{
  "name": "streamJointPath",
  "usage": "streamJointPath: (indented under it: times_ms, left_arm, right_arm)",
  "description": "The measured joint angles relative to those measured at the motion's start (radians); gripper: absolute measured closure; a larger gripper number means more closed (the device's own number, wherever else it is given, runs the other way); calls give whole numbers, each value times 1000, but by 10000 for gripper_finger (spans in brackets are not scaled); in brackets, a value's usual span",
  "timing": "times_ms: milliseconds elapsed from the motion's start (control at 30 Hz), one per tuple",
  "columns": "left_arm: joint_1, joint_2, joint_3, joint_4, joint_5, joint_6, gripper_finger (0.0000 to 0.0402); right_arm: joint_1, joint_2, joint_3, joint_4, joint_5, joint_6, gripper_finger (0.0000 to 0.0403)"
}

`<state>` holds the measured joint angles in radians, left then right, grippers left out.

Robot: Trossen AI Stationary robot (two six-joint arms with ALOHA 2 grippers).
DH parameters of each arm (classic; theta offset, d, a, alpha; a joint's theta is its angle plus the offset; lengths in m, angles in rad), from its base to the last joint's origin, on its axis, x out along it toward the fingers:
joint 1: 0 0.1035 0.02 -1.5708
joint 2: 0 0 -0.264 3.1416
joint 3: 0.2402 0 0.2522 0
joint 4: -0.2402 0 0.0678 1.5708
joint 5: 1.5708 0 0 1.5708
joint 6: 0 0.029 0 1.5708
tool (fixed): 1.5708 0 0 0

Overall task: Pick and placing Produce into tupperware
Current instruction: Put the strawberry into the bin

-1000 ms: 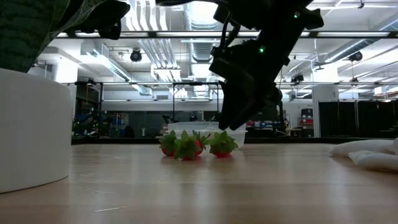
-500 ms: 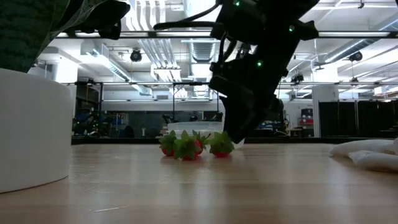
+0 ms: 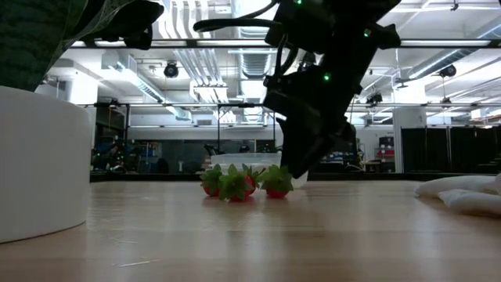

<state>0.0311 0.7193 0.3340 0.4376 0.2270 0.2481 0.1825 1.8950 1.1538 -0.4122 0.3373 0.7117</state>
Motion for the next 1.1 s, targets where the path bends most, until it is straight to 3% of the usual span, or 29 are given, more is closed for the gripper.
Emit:
streamJointPath:
  times_ms: [1100]
  left_arm:
    - [0,0,0,0,0,0,377]
  right_arm:
    - [-19,-29,0,56,3,12,273]
